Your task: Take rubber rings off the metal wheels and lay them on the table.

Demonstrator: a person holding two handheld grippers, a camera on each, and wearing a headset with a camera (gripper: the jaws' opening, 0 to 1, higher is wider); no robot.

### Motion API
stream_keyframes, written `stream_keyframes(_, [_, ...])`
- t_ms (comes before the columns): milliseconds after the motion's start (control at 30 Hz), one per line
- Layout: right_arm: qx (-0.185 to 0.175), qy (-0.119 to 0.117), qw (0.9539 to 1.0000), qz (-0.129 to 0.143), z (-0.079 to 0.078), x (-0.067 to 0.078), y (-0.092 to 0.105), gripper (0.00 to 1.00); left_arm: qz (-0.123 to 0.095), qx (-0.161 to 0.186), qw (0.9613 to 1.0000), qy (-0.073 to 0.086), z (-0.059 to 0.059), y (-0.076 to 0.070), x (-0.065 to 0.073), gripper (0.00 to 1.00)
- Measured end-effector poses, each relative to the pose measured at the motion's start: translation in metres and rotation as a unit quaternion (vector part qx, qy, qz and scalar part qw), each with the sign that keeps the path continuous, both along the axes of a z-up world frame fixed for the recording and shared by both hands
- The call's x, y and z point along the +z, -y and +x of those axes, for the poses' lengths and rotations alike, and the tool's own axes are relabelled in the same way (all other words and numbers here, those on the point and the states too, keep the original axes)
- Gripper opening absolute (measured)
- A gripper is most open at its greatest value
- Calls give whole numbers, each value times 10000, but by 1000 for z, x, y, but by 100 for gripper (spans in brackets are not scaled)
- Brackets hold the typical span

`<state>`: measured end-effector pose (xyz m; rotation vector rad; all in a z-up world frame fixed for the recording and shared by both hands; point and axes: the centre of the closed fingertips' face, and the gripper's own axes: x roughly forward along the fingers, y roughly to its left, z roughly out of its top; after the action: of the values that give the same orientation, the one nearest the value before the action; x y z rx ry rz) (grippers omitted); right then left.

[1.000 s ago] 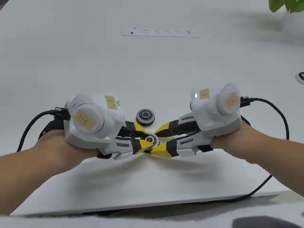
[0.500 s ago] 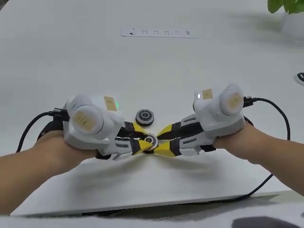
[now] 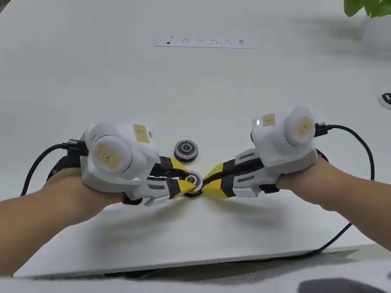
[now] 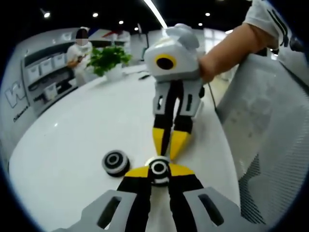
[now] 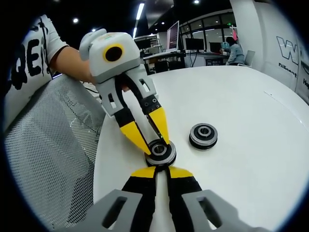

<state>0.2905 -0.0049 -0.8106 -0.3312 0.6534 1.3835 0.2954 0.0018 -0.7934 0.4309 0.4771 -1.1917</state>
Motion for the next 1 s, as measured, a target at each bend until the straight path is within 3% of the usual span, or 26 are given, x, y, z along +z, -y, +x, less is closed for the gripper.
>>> stream_keyframes(1000, [-458,-340,9982,177,3,9,3,0,56,10,10000,48,0,-1,-1,13])
